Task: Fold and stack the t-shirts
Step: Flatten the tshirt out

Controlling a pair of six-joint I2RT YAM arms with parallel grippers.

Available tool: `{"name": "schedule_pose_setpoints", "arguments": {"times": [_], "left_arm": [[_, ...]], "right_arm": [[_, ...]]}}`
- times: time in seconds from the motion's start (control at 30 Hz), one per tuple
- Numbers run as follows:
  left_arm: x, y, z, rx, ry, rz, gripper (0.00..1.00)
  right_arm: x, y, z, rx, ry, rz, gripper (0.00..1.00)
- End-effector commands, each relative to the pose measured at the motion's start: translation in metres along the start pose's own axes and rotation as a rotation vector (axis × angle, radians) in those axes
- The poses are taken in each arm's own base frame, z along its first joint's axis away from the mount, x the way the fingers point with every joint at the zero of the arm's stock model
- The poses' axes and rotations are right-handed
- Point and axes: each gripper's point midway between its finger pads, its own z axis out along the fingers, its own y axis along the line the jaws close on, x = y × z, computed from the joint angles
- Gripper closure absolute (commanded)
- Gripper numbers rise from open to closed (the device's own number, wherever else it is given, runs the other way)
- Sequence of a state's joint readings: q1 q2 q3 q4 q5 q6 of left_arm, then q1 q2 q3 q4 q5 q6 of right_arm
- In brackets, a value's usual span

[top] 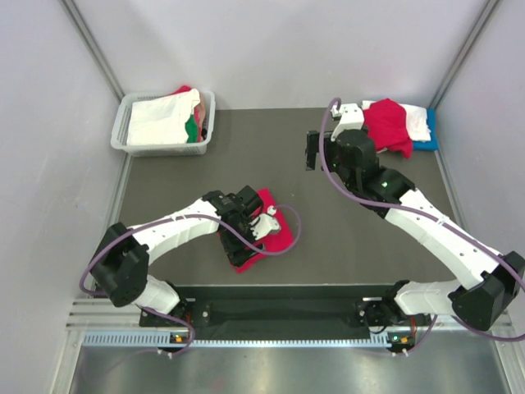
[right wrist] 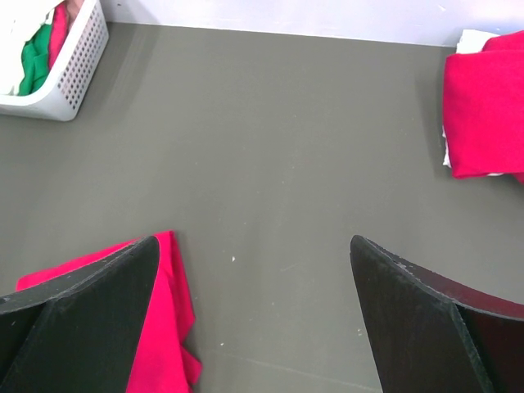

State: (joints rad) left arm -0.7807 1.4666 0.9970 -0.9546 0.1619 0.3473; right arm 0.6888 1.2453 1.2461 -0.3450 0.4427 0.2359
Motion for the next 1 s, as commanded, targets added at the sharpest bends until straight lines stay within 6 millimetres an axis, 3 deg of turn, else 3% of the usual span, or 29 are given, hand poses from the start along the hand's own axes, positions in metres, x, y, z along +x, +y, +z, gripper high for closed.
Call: {"name": "schedule_pose_setpoints", "arguments": {"times": [0.0, 0.17, 0.4, 0.57, 0.63, 0.73, 0.77, 0.87, 0.97], "left_arm": [[-0.012, -0.013, -0.008, 0.075, -0.035, 0.050, 0.26], [-0.010, -0.010, -0.004, 0.074, -0.002, 0.054, 0.27], [0.005, 0.010, 0.019, -0.016, 0.077, 0.045, 0.28], [0.006, 0.022, 0.023, -0.086, 0.080, 0.042, 0.33], [0.006, 0.024, 0.024, -0.093, 0.077, 0.044, 0.40], [0.005, 0.024, 0.025, -0.097, 0.073, 0.040, 0.67], [0.003, 0.026, 0.023, -0.105, 0.061, 0.037, 0.83], [-0.006, 0.028, 0.017, -0.124, 0.032, 0.033, 1.00], [-0.023, 0.035, -0.003, -0.162, -0.021, 0.034, 1.00]], "right_arm": [[-0.034, 0.000, -0.006, -0.013, -0.077, 0.057, 0.01], [-0.037, -0.004, -0.007, -0.006, -0.084, 0.063, 0.00], [-0.035, -0.007, -0.007, -0.006, -0.080, 0.070, 0.00], [-0.035, -0.011, -0.008, -0.003, -0.083, 0.075, 0.01], [-0.036, -0.011, -0.008, -0.005, -0.084, 0.076, 0.00], [-0.037, -0.011, -0.008, -0.006, -0.086, 0.081, 0.00], [-0.037, -0.011, -0.007, -0.008, -0.087, 0.082, 0.00], [-0.037, -0.009, -0.007, -0.017, -0.086, 0.085, 0.00], [-0.034, -0.007, -0.005, -0.030, -0.080, 0.086, 0.00]]}}
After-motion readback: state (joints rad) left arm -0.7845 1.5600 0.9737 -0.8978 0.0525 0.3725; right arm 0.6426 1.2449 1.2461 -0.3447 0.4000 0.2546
